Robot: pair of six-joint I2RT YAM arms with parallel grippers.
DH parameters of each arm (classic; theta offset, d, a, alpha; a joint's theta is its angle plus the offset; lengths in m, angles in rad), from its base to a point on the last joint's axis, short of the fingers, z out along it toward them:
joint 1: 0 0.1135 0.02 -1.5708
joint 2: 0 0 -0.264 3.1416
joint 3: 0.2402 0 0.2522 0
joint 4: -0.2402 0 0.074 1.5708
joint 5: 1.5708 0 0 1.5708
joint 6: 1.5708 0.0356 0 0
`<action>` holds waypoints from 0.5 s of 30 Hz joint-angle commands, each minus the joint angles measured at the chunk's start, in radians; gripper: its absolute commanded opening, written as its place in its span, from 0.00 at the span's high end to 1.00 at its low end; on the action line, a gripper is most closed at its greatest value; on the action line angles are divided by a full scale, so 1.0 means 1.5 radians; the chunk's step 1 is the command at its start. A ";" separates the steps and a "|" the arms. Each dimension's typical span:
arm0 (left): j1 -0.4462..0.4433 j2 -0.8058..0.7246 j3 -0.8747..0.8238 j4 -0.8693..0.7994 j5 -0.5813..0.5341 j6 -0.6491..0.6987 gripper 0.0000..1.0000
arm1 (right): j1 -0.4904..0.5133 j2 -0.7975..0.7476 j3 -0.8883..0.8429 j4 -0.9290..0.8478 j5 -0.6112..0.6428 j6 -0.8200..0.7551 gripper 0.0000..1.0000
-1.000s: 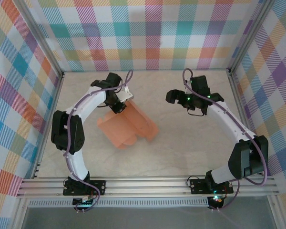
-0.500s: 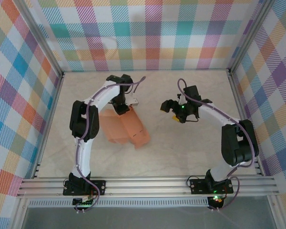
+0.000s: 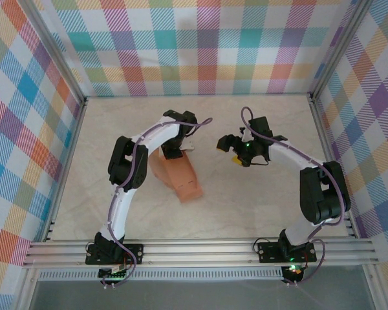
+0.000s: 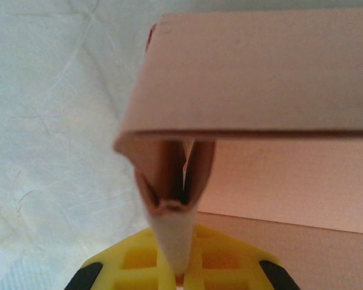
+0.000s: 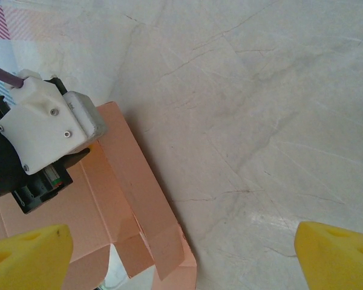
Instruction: Fold the paper box
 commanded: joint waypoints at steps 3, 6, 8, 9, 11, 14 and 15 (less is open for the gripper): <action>-0.020 0.053 -0.002 0.016 -0.068 -0.038 1.00 | 0.001 0.001 -0.010 0.008 -0.016 -0.011 0.06; -0.029 0.053 -0.006 0.026 -0.084 -0.058 1.00 | 0.001 0.001 -0.015 0.012 -0.014 -0.013 0.06; -0.036 0.054 -0.017 0.035 -0.092 -0.061 1.00 | 0.000 0.001 -0.015 0.016 -0.014 -0.013 0.06; -0.038 0.056 -0.024 0.042 -0.097 -0.062 1.00 | -0.001 0.002 -0.015 0.018 -0.014 -0.012 0.06; -0.041 0.061 -0.030 0.044 -0.098 -0.064 1.00 | -0.002 0.004 -0.015 0.021 -0.017 -0.011 0.06; -0.043 0.063 -0.031 0.043 -0.092 -0.069 0.99 | -0.003 0.003 -0.016 0.023 -0.020 -0.012 0.06; -0.043 0.061 -0.029 0.041 -0.085 -0.069 0.99 | -0.003 0.001 -0.018 0.024 -0.020 -0.012 0.06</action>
